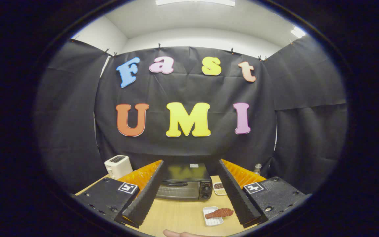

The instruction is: Open the toaster oven, put the food inside, and close the toaster oven door.

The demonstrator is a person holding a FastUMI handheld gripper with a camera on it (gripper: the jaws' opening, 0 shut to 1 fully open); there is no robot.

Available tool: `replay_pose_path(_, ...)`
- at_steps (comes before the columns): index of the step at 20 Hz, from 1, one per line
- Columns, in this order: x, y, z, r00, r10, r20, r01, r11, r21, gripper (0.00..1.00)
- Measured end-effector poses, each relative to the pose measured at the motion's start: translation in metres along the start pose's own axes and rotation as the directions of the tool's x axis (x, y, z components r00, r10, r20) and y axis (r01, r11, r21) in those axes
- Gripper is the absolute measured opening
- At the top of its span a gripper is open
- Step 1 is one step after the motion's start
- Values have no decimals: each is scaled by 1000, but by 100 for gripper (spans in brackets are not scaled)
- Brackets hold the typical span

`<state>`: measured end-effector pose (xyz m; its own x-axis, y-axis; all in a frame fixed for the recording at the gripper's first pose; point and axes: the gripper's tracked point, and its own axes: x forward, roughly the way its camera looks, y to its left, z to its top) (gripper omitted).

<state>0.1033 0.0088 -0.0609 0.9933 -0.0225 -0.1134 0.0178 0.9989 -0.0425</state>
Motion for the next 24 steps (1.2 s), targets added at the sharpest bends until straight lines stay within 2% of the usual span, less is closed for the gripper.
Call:
replay_pose_path(3,53,15,-32,998,-6,-57,4,1000,-31,100)
replay_pose_path(5,89,31,-61,993,20,-117,-23,1000,-19,100)
replay_pose_path(7,125,46,-93,982,46,-181,-47,999,-2,100)
replay_pose_path(12,195,60,-169,947,38,-319,-34,999,16,100)
replay_pose_path(15,216,60,-185,945,14,-328,-17,1000,-6,100)
replay_pose_path(17,227,68,-188,947,38,-319,-40,999,1,100)
replay_pose_path(24,226,72,-191,938,36,-346,-30,999,23,100)
